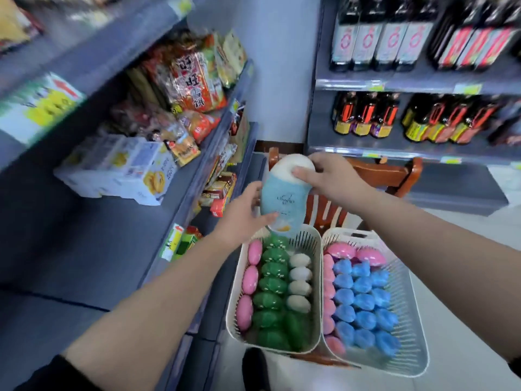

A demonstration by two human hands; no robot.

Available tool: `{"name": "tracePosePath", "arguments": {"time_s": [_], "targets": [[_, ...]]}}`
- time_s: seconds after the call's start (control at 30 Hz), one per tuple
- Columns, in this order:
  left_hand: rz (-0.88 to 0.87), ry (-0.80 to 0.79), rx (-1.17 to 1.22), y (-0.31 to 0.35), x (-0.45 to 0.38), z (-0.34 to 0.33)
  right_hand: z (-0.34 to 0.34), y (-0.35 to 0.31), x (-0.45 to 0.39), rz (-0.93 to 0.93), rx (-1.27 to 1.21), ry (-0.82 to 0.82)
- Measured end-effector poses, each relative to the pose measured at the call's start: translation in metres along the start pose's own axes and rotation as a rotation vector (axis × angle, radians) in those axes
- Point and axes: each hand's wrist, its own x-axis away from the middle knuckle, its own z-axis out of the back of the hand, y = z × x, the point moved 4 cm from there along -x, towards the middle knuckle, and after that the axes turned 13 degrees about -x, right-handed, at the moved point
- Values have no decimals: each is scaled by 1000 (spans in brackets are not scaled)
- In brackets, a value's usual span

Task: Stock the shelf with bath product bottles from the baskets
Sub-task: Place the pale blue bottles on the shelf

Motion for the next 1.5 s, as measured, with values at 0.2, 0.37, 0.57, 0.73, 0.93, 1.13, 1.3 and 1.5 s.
{"name": "tracePosePath", "arguments": {"time_s": [0.2,0.37,0.57,0.73,0.93,1.13,1.3,1.5], "targets": [[16,256,125,57,72,49,-2,-78,29,57,-123,-108],[18,487,101,92,144,99,-30,-146,59,189,-222,-237],[48,734,44,111,246,161,-91,-212,111,207,-476,-441],[99,873,44,117,335,208,-149,-265,164,232,-667,-616],[140,1009,53,126,442,254,-216,-318,232,295,-830,-811],[206,1146,2,124,541,287,-289,-353,302,358,-872,-1022],[274,1249,-33,115,611,302,-344,-373,347,418,-859,-1151],[408,1380,-67,108,679,310,-405,-396,388,413,-831,-1337]]}}
